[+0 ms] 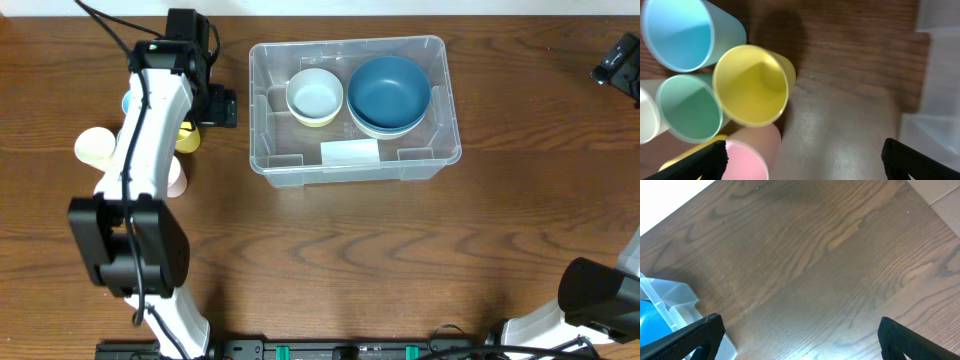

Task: Pack container
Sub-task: 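Move the left gripper over the yellow cup in the cup cluster, then grasp the yellow cup rim with the left gripper and lift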

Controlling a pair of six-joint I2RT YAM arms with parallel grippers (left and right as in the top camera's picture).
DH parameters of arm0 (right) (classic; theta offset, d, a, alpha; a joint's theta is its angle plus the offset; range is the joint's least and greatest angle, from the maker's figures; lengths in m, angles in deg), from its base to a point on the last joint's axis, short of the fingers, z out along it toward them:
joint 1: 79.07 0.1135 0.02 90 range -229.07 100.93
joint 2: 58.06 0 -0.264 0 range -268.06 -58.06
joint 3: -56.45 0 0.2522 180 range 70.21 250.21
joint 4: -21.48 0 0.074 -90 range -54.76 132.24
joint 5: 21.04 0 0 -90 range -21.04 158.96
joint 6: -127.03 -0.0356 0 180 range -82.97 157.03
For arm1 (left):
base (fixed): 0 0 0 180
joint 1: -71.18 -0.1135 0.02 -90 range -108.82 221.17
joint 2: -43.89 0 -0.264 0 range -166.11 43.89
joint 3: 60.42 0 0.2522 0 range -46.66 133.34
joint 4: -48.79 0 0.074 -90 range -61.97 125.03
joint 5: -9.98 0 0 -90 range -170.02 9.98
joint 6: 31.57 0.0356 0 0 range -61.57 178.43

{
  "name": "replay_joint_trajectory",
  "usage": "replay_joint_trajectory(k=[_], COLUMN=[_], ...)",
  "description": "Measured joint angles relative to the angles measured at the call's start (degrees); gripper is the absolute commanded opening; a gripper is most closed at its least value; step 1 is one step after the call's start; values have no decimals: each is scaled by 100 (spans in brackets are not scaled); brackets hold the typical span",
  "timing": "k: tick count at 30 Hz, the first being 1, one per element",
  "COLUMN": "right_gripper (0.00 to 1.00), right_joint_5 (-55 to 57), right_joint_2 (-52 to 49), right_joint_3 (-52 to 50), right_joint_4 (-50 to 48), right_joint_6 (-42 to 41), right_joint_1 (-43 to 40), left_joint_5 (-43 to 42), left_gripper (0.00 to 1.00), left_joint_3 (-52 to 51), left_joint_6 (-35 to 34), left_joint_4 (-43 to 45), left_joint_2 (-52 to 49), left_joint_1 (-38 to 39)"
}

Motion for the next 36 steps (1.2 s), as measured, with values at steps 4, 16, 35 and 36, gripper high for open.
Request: replay_joint_trajectory(k=[4,16,35,36], right_gripper=[99,99,99,99], right_joint_5=[0,0,0,0], right_joint_2=[0,0,0,0], right_joint_3=[0,0,0,0], right_joint_4=[0,0,0,0], right_joint_6=[0,0,0,0], right_joint_1=[0,0,0,0], left_joint_5=[15,-103,-203,-205], left_gripper=[97,60,6,6], left_joint_3=[0,0,0,0], left_joint_6=[11,42,50,50], left_joint_4=[136,452,557,553], left_joint_2=[-352,-850,-1161,-1161], left_joint_1=[-133,-267,-264,-264])
